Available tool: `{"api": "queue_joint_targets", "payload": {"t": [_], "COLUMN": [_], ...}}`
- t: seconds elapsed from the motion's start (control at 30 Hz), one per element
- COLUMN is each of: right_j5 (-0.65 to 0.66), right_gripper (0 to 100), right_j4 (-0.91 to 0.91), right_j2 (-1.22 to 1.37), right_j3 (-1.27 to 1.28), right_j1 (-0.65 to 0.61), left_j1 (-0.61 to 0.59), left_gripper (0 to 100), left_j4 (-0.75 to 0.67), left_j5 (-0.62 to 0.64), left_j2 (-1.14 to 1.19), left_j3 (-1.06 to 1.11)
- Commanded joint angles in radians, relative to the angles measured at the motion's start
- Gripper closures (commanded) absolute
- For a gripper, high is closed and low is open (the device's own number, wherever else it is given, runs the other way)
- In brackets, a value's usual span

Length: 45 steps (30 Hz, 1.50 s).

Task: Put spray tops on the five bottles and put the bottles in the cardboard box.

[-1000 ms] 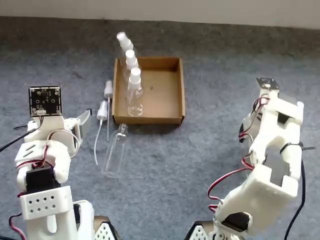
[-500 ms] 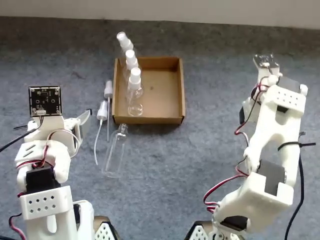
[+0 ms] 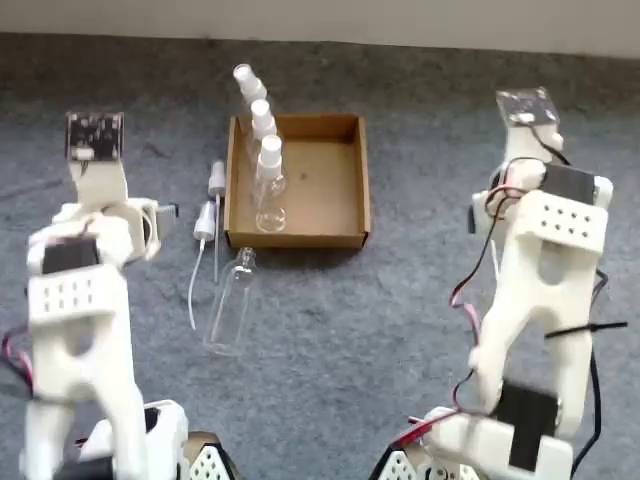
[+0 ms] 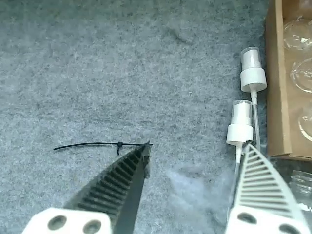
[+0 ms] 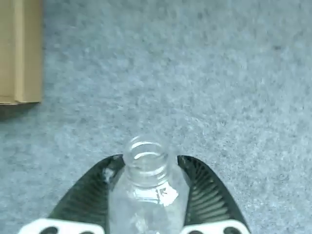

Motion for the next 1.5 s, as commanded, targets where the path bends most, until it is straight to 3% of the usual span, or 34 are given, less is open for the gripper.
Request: {"api": "queue_joint_targets", "payload": {"t": [0.0,0.33,0.67,0.97,1.2,1.47], "right_j5": [-0.055,-0.107,-0.110,-0.110,-0.112,-0.114], "right_gripper": [99.3,99.3,99.3,99.3,99.3,99.3], "right_j4": [-0.019,-0.179,-0.183,-0.183,-0.182,-0.179], "right_j2": [-0.191,-0.631,-0.852,-0.837,-0.837,-0.837], "right_j3": [0.111,0.622,0.740,0.742,0.742,0.743], "right_j1": [-0.087,-0.249,-0.249,-0.249,-0.249,-0.249], "left_j1": [0.041,0.128,0.202,0.220,0.243,0.236], "left_gripper": [74,74,74,77,89,91], "left_j4": [0.089,0.256,0.456,0.661,0.680,0.729], "left_j5": [0.003,0.100,0.146,0.146,0.141,0.146], "left_j2": [0.398,1.038,1.474,1.702,1.821,1.821], "left_j3": [-0.409,-1.150,-1.675,-1.998,-2.104,-2.365]}}
